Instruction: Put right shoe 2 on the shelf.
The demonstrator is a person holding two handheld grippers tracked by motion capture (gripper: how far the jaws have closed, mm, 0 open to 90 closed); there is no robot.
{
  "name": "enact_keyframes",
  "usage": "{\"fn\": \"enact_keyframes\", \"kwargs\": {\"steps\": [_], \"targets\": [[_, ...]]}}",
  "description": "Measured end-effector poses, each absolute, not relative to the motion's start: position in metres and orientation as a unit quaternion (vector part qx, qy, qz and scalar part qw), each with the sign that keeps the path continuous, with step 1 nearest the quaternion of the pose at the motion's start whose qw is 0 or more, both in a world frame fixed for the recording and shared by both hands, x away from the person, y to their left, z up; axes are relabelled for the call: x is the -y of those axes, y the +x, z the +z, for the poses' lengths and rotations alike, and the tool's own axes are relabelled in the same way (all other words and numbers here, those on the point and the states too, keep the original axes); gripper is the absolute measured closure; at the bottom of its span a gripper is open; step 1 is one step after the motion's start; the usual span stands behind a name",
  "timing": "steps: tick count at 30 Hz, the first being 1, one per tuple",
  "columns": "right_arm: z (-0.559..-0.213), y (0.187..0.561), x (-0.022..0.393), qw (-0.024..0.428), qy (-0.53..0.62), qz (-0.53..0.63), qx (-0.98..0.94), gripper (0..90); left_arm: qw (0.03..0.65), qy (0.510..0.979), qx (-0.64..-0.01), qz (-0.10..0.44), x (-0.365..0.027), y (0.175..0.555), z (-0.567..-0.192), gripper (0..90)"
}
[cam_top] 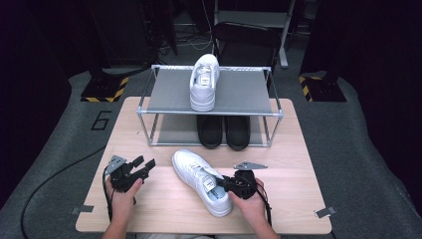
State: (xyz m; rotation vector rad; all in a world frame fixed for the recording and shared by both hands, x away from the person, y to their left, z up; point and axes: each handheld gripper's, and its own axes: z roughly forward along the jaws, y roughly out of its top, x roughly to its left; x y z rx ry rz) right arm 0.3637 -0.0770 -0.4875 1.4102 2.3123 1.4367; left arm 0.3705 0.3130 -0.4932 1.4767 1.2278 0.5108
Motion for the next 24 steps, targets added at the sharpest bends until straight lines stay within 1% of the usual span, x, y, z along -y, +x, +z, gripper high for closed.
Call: {"fn": "enact_keyframes", "kwargs": {"steps": [1, 4, 12, 24], "targets": [[-0.4869, 0.3622, 0.0765, 0.034, 0.468, 0.466, -0.75, 75.9, 0.546, 0.623, -0.517, 0.215, -0.3139, 0.3708, -0.4933, 41.2], [-0.4876, 0.3616, 0.0766, 0.043, 0.467, 0.47, -0.748, 77.3, 0.543, 0.625, -0.519, 0.214, -0.3157, 0.3705, -0.4935, 41.3], [-0.4889, 0.3582, 0.0767, 0.047, 0.477, 0.481, -0.734, 79.4, 0.544, 0.618, -0.523, 0.219, -0.3184, 0.3713, -0.4949, 41.2], [-0.4902, 0.3565, 0.0773, 0.057, 0.476, 0.491, -0.727, 80.2, 0.537, 0.621, -0.527, 0.219, -0.3222, 0.3709, -0.4968, 41.3]]}}
